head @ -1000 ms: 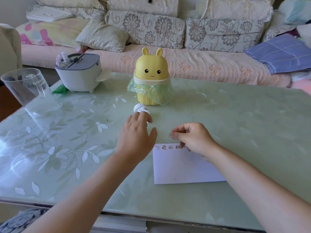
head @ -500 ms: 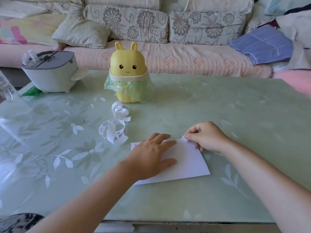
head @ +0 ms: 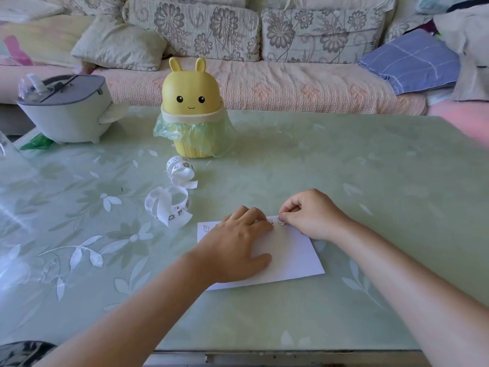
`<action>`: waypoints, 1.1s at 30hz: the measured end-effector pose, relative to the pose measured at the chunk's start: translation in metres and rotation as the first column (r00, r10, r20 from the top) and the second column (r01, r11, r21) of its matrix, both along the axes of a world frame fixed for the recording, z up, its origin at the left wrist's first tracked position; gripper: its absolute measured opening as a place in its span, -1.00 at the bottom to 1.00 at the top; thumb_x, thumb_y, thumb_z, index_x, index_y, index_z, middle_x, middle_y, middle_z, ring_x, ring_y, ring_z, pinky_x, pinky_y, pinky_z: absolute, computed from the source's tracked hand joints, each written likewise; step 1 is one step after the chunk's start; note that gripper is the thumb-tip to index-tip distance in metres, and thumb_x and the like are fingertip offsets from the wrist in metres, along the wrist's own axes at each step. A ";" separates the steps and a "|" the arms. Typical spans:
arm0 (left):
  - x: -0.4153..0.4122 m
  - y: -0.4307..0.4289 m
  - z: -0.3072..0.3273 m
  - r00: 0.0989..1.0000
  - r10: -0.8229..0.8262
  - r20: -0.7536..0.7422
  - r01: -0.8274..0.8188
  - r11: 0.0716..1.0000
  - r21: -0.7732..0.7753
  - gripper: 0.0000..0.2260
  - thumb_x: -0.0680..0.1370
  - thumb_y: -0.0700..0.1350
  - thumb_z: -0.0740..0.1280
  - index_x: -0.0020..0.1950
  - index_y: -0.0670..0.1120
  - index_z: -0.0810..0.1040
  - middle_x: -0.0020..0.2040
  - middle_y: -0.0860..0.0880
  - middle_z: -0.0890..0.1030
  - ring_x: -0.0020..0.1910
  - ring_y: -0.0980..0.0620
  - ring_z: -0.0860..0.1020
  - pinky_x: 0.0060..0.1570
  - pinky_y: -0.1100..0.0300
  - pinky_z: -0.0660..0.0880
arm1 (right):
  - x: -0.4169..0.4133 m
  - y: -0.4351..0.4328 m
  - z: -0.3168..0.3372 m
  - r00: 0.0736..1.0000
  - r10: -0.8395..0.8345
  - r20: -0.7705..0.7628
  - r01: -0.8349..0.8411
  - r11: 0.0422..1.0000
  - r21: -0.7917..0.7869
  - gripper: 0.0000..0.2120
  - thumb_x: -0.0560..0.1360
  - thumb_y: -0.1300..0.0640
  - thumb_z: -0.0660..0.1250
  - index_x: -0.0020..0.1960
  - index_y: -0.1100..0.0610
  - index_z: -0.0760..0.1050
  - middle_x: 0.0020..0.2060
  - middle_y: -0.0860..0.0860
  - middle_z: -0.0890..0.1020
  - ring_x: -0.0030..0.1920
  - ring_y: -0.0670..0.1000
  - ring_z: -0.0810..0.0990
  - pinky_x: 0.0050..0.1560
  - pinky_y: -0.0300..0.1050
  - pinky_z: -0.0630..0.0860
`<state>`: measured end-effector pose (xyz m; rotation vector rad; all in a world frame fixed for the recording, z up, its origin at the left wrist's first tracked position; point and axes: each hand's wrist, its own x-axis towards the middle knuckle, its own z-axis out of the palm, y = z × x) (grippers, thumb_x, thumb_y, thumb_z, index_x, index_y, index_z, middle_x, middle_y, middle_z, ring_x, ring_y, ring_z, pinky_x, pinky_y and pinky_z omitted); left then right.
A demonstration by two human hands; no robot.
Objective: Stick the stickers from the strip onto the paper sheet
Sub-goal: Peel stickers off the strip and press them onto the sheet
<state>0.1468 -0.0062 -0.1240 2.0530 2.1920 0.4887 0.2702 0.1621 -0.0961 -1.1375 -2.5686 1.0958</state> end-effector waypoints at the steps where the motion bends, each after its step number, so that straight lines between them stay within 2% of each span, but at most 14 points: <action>1: 0.000 0.000 0.000 1.000 0.002 -0.003 -0.002 1.000 -0.005 -0.52 0.50 0.15 0.32 0.39 0.07 0.42 0.29 0.11 0.38 0.27 0.08 0.29 0.13 0.33 0.21 | -0.001 0.000 0.000 1.000 -0.001 0.009 0.000 1.000 0.005 -0.88 0.47 0.14 0.44 -0.24 0.02 0.66 -0.37 -0.13 0.66 -0.55 -0.28 0.47 -0.36 -0.30 0.40; 7: -0.001 0.002 -0.002 1.000 0.009 -0.015 -0.009 1.000 -0.006 -0.54 0.51 0.15 0.30 0.38 0.05 0.43 0.28 0.09 0.40 0.25 0.05 0.32 0.17 0.31 0.23 | -0.004 -0.003 0.002 0.999 0.006 0.041 -0.010 0.995 0.097 -0.89 0.45 0.13 0.43 -0.24 0.00 0.67 -0.32 -0.13 0.68 -0.23 -0.13 0.64 -0.28 -0.29 0.49; 10: 0.001 0.003 -0.002 1.000 0.024 -0.017 -0.024 1.000 -0.003 -0.57 0.52 0.14 0.27 0.36 0.04 0.44 0.26 0.07 0.42 0.22 0.02 0.34 0.21 0.20 0.33 | -0.004 -0.004 0.001 0.998 0.007 0.060 -0.014 0.993 0.117 -0.89 0.45 0.13 0.41 -0.24 0.00 0.67 -0.32 -0.13 0.68 -0.22 -0.12 0.65 -0.25 -0.25 0.55; 13: 0.004 0.004 -0.003 0.999 0.037 -0.039 -0.036 0.999 0.010 -0.53 0.50 0.18 0.17 0.36 0.04 0.45 0.21 0.05 0.44 0.18 -0.02 0.37 0.17 0.11 0.40 | -0.006 -0.004 -0.001 0.998 0.010 0.067 -0.018 0.991 0.133 -0.87 0.45 0.14 0.39 -0.24 0.01 0.66 -0.32 -0.13 0.68 -0.22 -0.11 0.65 -0.21 -0.19 0.58; 20: 0.012 0.009 -0.005 0.990 0.092 -0.104 -0.085 0.994 0.065 -0.53 0.49 0.18 0.10 0.34 0.09 0.48 0.09 0.02 0.45 0.00 -0.05 0.39 0.02 0.10 0.41 | -0.009 -0.007 0.000 0.994 -0.008 0.105 -0.012 0.982 0.189 -0.90 0.46 0.11 0.40 -0.21 -0.03 0.65 -0.28 -0.15 0.66 -0.17 -0.10 0.63 -0.13 -0.14 0.60; 22: 0.013 0.012 -0.005 0.989 0.104 -0.107 -0.097 0.993 0.070 -0.54 0.48 0.17 0.10 0.31 0.09 0.50 0.06 0.01 0.45 -0.02 -0.05 0.39 0.00 0.09 0.42 | -0.010 -0.008 0.002 0.988 -0.027 0.155 -0.012 0.970 0.244 -0.93 0.45 0.05 0.41 -0.21 -0.07 0.62 -0.26 -0.18 0.65 -0.16 -0.10 0.63 -0.18 -0.16 0.56; 25: 0.013 0.013 -0.004 0.987 0.116 -0.109 -0.108 0.991 0.077 -0.56 0.48 0.15 0.10 0.29 0.09 0.51 0.04 0.01 0.46 -0.04 -0.05 0.39 -0.01 0.09 0.42 | -0.010 -0.010 0.005 0.971 -0.054 0.231 -0.039 0.924 0.381 -0.93 0.46 -0.08 0.43 -0.13 -0.10 0.60 -0.15 -0.20 0.64 -0.12 -0.05 0.61 -0.30 -0.22 0.37; 27: 0.014 0.014 -0.005 0.984 0.127 -0.124 -0.119 0.990 0.070 -0.54 0.48 0.16 0.08 0.30 0.08 0.51 0.04 0.01 0.45 -0.03 -0.06 0.39 -0.01 0.08 0.43 | -0.007 -0.009 0.004 0.966 -0.069 0.249 -0.044 0.906 0.421 -0.80 0.45 -0.21 0.44 -0.01 -0.15 0.57 -0.06 -0.20 0.61 -0.02 -0.03 0.60 -0.22 -0.19 0.35; 29: 0.015 0.014 -0.006 0.980 0.141 -0.142 -0.132 0.989 0.068 -0.54 0.49 0.16 0.06 0.30 0.07 0.50 0.04 0.00 0.45 -0.03 -0.06 0.39 -0.01 0.06 0.44 | -0.002 -0.007 0.003 0.973 -0.070 0.221 -0.020 0.924 0.381 -0.70 0.43 -0.29 0.43 0.07 -0.17 0.56 -0.03 -0.17 0.60 0.03 -0.02 0.59 -0.13 -0.17 0.37; 31: 0.017 0.014 -0.007 0.977 0.155 -0.149 -0.146 0.987 0.074 -0.54 0.49 0.16 0.07 0.31 0.07 0.49 0.04 0.00 0.45 -0.03 -0.06 0.38 -0.01 0.05 0.44 | 0.004 -0.008 0.001 0.983 -0.041 0.178 -0.030 0.925 0.379 -0.70 0.45 -0.27 0.41 0.08 -0.15 0.56 -0.02 -0.14 0.59 0.02 -0.03 0.58 -0.12 -0.16 0.37; 33: 0.017 0.014 -0.008 0.974 0.168 -0.153 -0.156 0.984 0.089 -0.53 0.50 0.16 0.08 0.33 0.06 0.49 0.04 0.00 0.45 -0.04 -0.06 0.39 -0.02 0.06 0.44 | 0.011 -0.012 -0.003 0.988 0.013 0.155 -0.082 0.889 0.451 -0.77 0.52 -0.18 0.37 0.12 -0.14 0.57 0.02 -0.13 0.56 0.05 -0.01 0.58 -0.11 -0.16 0.38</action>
